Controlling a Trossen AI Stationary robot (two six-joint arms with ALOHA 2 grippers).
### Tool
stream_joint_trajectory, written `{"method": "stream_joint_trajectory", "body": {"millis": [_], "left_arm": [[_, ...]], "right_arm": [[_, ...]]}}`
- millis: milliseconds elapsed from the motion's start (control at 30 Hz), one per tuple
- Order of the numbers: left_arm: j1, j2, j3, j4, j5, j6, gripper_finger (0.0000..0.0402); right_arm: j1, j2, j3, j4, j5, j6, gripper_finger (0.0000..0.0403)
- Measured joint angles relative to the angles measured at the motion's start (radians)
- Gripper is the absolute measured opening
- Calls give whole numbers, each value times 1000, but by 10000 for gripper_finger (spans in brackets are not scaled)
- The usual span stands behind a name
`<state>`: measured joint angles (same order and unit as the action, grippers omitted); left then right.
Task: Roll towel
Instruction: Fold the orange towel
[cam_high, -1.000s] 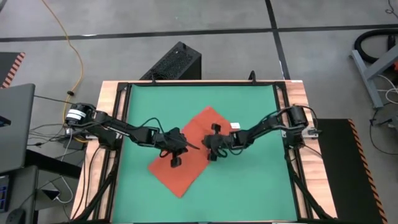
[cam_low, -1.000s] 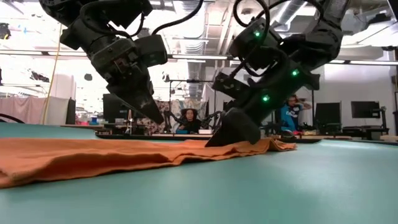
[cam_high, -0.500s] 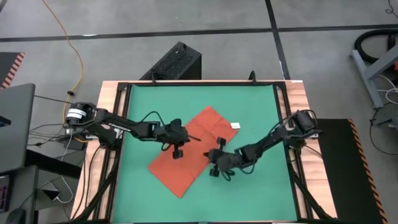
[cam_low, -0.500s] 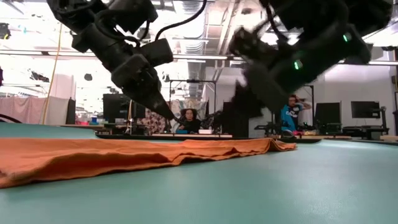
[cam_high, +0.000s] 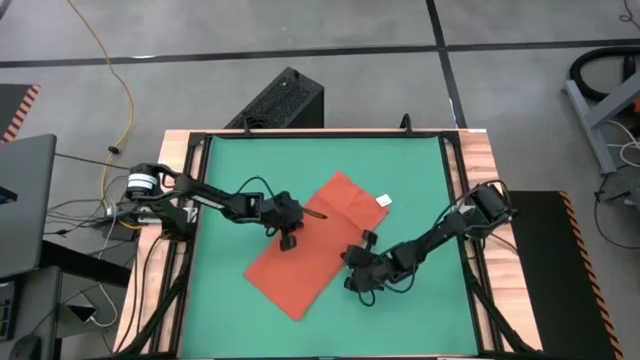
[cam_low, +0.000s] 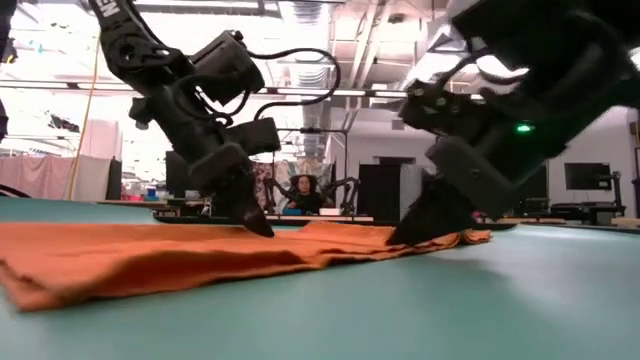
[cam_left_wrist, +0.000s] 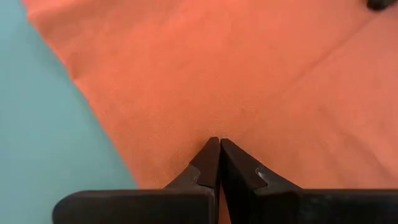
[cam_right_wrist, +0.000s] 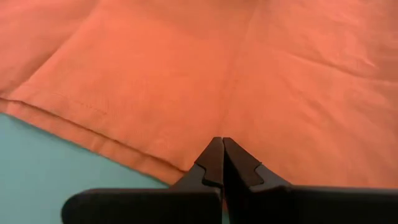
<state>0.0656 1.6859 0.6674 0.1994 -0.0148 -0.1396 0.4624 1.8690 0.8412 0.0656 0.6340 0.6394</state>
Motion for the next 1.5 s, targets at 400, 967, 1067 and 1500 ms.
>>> {"method": "stream_joint_trajectory", "body": {"millis": [400, 967, 1067, 1500], "left_arm": [[-205, 1, -2, 60, -95, -212, 0], [-192, -151, -7, -11, -178, -130, 0], [-207, -148, -56, 69, -166, -99, 0], [-199, -153, -214, 337, -88, -8, 100]], "right_arm": [[-25, 2, -1, -197, 64, 46, 20], [-6, -194, -6, -200, 69, -132, 32], [-10, -189, -6, -205, 22, -143, 58], [-75, -179, -4, -178, 3, -265, 194]]}}
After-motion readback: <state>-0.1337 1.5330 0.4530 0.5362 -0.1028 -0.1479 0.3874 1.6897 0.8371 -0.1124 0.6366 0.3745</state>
